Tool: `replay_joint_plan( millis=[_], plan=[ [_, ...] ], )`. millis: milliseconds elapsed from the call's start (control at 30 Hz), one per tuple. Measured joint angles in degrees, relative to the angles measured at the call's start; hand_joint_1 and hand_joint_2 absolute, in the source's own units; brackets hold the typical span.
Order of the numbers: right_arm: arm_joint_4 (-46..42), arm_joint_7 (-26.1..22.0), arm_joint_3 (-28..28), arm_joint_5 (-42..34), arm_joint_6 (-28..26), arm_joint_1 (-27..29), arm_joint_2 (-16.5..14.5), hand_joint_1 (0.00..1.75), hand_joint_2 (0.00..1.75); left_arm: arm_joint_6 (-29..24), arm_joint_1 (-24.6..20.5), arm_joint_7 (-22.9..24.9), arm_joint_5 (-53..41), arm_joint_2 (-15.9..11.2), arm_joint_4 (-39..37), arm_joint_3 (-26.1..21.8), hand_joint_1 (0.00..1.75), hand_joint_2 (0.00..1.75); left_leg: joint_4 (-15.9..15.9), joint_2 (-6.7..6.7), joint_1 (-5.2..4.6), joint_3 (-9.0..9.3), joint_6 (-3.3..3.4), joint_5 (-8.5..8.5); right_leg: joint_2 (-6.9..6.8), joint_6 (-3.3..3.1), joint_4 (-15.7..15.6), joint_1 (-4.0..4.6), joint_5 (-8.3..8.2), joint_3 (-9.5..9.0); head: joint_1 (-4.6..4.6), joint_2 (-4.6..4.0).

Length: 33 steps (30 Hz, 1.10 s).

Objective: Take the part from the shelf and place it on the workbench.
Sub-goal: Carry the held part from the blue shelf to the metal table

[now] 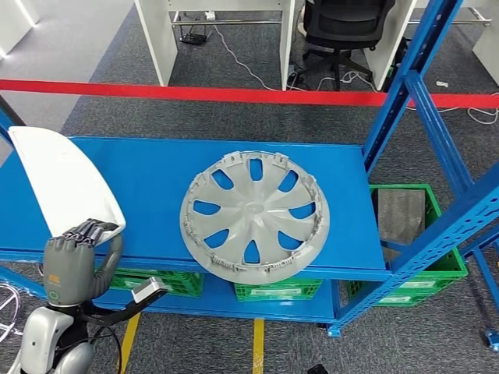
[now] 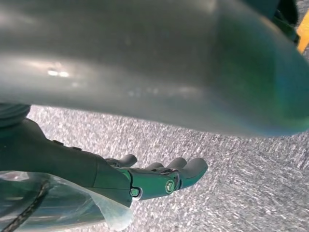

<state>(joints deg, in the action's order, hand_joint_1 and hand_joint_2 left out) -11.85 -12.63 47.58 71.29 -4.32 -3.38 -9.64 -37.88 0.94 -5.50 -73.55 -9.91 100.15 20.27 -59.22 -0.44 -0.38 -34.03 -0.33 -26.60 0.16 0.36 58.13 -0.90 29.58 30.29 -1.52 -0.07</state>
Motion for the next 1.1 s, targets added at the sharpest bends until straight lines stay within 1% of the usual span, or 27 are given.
replay_joint_plan(
  millis=[33,67,133,167,200,233,267,333,367,400,467,500,533,567,633,667,700,733,767,800,833,867,900,967,1000,1033,1100],
  plan=[
    [0.02,-0.01,0.0,-0.02,-0.01,-0.03,-0.04,0.0,0.0,0.0,0.03,-0.01,0.0,-0.01,0.0,-0.05,1.75,1.75,-1.76,-0.01,0.09,-0.66,-0.37,-1.62,-0.12,-0.58,-0.21,-0.13,-0.38,0.28,0.15,0.0],
    [0.03,-0.02,0.0,-0.03,-0.01,-0.08,-0.07,0.0,0.0,0.0,0.06,-0.01,0.0,-0.02,0.0,-0.13,1.75,1.75,-4.67,0.01,0.27,-1.67,-0.73,-3.92,-0.25,-0.99,-0.3,-0.19,-0.72,0.63,0.29,0.0],
    [0.03,-0.02,0.0,-0.03,-0.02,-0.07,-0.07,0.0,0.0,0.0,0.16,-0.01,0.0,-0.02,0.0,-0.26,1.75,1.75,-11.99,0.04,0.59,-3.9,-1.35,-8.17,-0.47,-1.34,-0.26,-0.16,-1.36,1.56,0.45,0.0],
    [0.03,-0.01,0.0,-0.03,-0.01,-0.06,-0.07,0.0,0.0,0.01,0.23,-0.01,0.0,-0.01,0.0,-0.31,1.75,1.75,-14.31,0.04,0.75,-4.29,-1.55,-8.98,-0.59,-1.33,-0.2,-0.15,-1.71,2.06,0.44,0.0],
    [0.03,-0.01,0.0,-0.03,-0.01,-0.04,-0.07,0.0,0.0,0.01,0.27,-0.01,0.0,-0.01,0.0,-0.34,1.75,1.75,-14.72,0.05,0.89,-3.8,-1.68,-8.64,-0.68,-1.26,-0.13,-0.15,-2.05,2.56,0.45,0.0],
    [0.03,-0.01,0.0,-0.03,-0.01,-0.05,-0.07,0.0,0.0,0.02,0.3,-0.01,0.0,-0.01,0.0,-0.38,1.75,1.75,-12.89,0.08,1.03,-2.22,-1.75,-7.29,-0.73,-1.13,-0.06,-0.16,-2.38,3.01,0.46,0.0],
    [0.03,-0.01,0.0,-0.03,-0.01,-0.06,-0.07,0.0,0.0,0.03,0.29,-0.01,0.0,-0.01,0.0,-0.41,1.75,1.75,-9.29,0.13,1.16,0.23,-1.75,-5.5,-0.76,-0.95,0.02,-0.18,-2.68,3.38,0.46,0.0],
    [0.03,-0.02,0.0,-0.03,-0.01,-0.1,-0.07,0.0,0.0,0.05,0.22,-0.01,-0.01,0.0,0.01,-0.46,1.75,1.75,-1.27,0.17,1.17,5.15,-1.58,-3.64,-0.76,-0.39,0.15,-0.08,-3.27,3.89,0.44,0.0],
    [0.03,-0.03,0.0,-0.04,-0.01,-0.13,-0.07,0.0,0.0,0.07,0.2,-0.01,-0.01,0.01,0.02,-0.48,1.75,1.75,1.2,0.15,1.08,6.47,-1.41,-3.5,-0.75,-0.02,0.19,-0.02,-3.63,4.09,0.41,0.0],
    [0.03,-0.03,0.0,-0.04,-0.01,-0.16,-0.07,0.0,0.0,0.08,0.21,-0.01,-0.02,0.02,0.03,-0.5,1.75,1.75,2.29,0.12,0.92,6.87,-1.17,-3.67,-0.76,0.4,0.17,0.02,-4.04,4.28,0.38,0.0],
    [0.04,-0.04,0.0,-0.07,0.03,-0.12,-0.07,0.0,0.0,0.09,0.29,-0.01,-0.02,0.03,0.04,-0.54,1.75,1.75,2.6,0.18,0.81,6.2,-0.22,-3.07,-0.75,1.27,0.08,-0.09,-4.67,4.68,0.37,0.0],
    [0.05,-0.03,0.0,-0.07,0.04,-0.08,-0.07,0.0,0.0,0.1,0.3,-0.02,-0.04,0.03,0.04,-0.54,1.75,1.75,2.68,0.26,0.83,5.73,0.41,-2.59,-0.68,1.59,0.42,-0.16,-4.12,5.15,0.34,0.0],
    [0.07,-0.03,0.0,-0.08,0.05,-0.03,-0.07,0.0,0.0,0.11,0.31,-0.02,-0.06,0.04,0.04,-0.55,1.75,1.75,2.82,0.36,0.87,5.18,1.05,-2.04,-0.58,1.82,1.69,-0.2,-2.58,5.84,0.27,0.0],
    [0.07,-0.02,0.0,-0.09,0.05,-0.01,-0.07,0.0,0.0,0.13,0.33,-0.03,-0.08,0.05,0.04,-0.54,1.75,1.75,2.9,0.44,0.88,4.53,1.56,-1.45,-0.47,1.92,4.31,-0.24,-0.03,6.84,0.19,0.0],
    [0.07,-0.01,0.0,-0.14,0.05,0.02,-0.07,0.0,0.0,0.15,0.42,-0.03,-0.13,0.04,0.04,-0.55,1.75,1.75,2.83,0.48,0.58,2.96,2.07,-0.32,-0.36,2.02,11.73,-0.2,5.15,8.89,0.05,0.0],
    [0.07,0.0,0.0,-0.18,0.05,0.02,-0.07,0.0,0.0,0.18,0.48,-0.03,-0.14,0.04,0.04,-0.55,1.75,1.75,2.76,0.48,0.39,2.17,2.18,0.25,-0.35,2.0,14.83,-0.18,6.32,9.38,0.05,0.0],
    [0.07,0.0,0.0,-0.21,0.05,0.01,-0.07,0.0,0.0,0.22,0.51,-0.03,-0.15,0.04,0.04,-0.55,1.75,1.75,2.68,0.48,0.2,1.44,2.25,0.77,-0.35,1.9,16.22,-0.14,6.08,9.08,0.05,0.0],
    [0.07,0.0,0.0,-0.23,0.04,-0.01,-0.07,0.0,0.0,0.26,0.55,-0.03,-0.16,0.05,0.04,-0.55,1.75,1.75,2.59,0.47,0.0,0.75,2.27,1.26,-0.35,1.65,15.59,-0.04,4.72,7.78,0.04,0.0],
    [0.07,0.01,0.0,-0.26,0.03,-0.05,-0.07,0.0,0.0,0.3,0.58,-0.03,-0.16,0.05,0.04,-0.55,1.75,1.75,2.52,0.44,-0.18,0.13,2.25,1.72,-0.32,1.22,12.96,0.15,2.95,5.47,0.04,0.0],
    [0.06,0.01,0.0,-0.28,-0.01,-0.14,-0.05,0.0,0.0,0.32,0.6,-0.02,-0.17,0.06,0.04,-0.55,1.75,1.75,2.45,0.41,-0.31,-0.38,2.19,2.17,-0.26,0.6,8.84,0.43,1.83,2.47,0.06,0.0],
    [0.05,0.01,0.0,-0.31,-0.04,-0.26,-0.02,0.0,0.0,0.33,0.59,-0.02,-0.17,0.06,0.05,-0.55,1.75,1.75,2.39,0.39,-0.46,-0.78,2.05,2.6,-0.23,0.03,4.23,0.67,1.44,-0.73,0.09,0.0],
    [0.04,0.02,0.0,-0.33,-0.07,-0.4,0.01,0.0,0.0,0.33,0.58,-0.02,-0.16,0.05,0.05,-0.56,1.75,1.75,2.35,0.4,-0.5,-1.06,1.84,3.07,-0.18,-0.34,0.45,0.91,1.74,-3.16,0.1,0.0],
    [0.03,0.02,0.0,-0.34,-0.1,-0.51,0.04,0.0,0.0,0.34,0.56,-0.02,-0.15,0.05,0.06,-0.57,1.75,1.75,2.35,0.43,-0.46,-1.28,1.57,3.56,-0.15,-0.54,-1.98,1.1,2.31,-4.57,0.11,0.0],
    [0.05,0.05,0.0,-0.34,-0.11,-0.52,0.0,0.0,0.0,0.35,0.6,-0.02,-0.1,0.03,0.1,-0.61,1.75,1.75,2.45,0.41,-0.32,-1.6,0.93,4.46,-0.24,-0.67,-3.43,1.1,2.05,-4.6,0.06,0.0],
    [0.08,0.1,0.0,-0.33,-0.13,-0.49,-0.03,0.0,0.0,0.35,0.67,-0.02,-0.09,0.03,0.14,-0.62,1.75,1.75,2.23,0.32,-0.28,-1.91,0.57,4.1,-0.35,-0.95,-3.66,0.97,1.47,-4.19,0.05,0.0],
    [0.11,0.14,0.0,-0.33,-0.17,-0.51,-0.07,0.0,0.0,0.35,0.74,-0.02,-0.08,-0.04,0.18,-0.69,1.75,1.75,1.28,0.24,-0.21,-2.39,0.23,2.72,-0.5,-1.31,-3.89,0.8,0.76,-3.76,0.06,0.0],
    [0.14,0.21,0.0,-0.25,-0.24,-0.64,-0.1,0.0,0.0,0.35,0.85,-0.03,-0.03,-0.24,0.22,-0.84,1.75,1.75,-4.0,0.17,0.12,-3.99,-0.54,-2.74,-0.74,-1.79,-4.01,0.64,-0.58,-2.67,0.16,0.0]
  ],
)
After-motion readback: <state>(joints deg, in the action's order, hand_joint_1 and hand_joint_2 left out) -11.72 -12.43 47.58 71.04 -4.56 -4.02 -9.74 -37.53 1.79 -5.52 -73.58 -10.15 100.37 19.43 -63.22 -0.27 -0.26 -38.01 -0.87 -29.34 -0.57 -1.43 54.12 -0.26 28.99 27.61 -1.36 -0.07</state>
